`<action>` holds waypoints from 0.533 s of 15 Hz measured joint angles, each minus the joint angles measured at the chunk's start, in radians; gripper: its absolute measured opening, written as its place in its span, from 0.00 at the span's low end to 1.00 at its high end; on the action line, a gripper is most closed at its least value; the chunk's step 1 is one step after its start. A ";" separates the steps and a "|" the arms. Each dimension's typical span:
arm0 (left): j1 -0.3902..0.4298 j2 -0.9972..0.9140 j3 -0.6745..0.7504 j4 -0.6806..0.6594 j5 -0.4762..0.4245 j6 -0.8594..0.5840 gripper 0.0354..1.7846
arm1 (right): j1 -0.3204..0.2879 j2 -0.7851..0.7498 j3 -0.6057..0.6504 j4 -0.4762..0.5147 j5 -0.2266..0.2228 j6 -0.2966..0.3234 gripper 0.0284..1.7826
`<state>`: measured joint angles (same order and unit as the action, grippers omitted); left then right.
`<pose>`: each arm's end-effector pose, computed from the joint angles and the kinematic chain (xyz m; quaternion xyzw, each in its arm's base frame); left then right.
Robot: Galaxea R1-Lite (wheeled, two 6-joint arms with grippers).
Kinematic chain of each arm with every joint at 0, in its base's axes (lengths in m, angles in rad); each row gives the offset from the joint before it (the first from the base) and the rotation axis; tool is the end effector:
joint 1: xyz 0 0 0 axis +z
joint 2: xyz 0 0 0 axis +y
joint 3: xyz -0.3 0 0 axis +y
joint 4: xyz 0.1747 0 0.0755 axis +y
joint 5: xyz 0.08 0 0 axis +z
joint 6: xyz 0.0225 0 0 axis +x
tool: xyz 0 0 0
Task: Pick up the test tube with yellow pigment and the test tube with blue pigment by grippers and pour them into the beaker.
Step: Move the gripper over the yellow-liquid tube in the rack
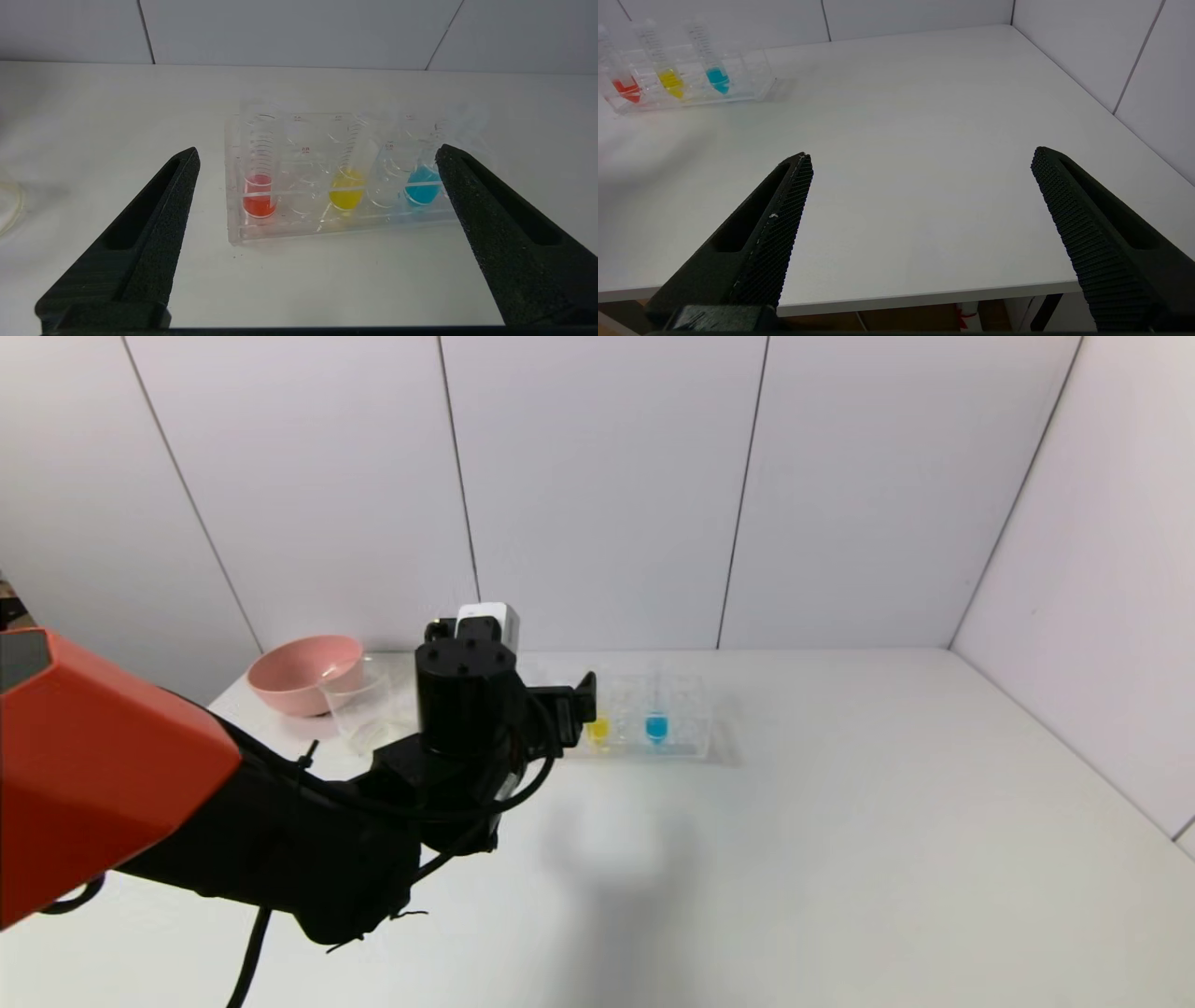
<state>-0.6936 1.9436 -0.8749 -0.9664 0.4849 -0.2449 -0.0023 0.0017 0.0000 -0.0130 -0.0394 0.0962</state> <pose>0.2827 -0.2214 0.1524 -0.0931 0.0549 -0.0981 0.9893 -0.0227 -0.0008 0.0769 0.0482 -0.0066 -0.0206 0.9986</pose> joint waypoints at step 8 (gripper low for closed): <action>-0.039 0.189 -0.156 -0.006 0.050 -0.001 0.99 | 0.000 0.000 0.000 0.000 0.000 0.000 0.96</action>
<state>-0.7326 2.1326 -1.0313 -0.9728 0.5345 -0.2462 -0.0019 0.0017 0.0000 -0.0130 -0.0389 0.0962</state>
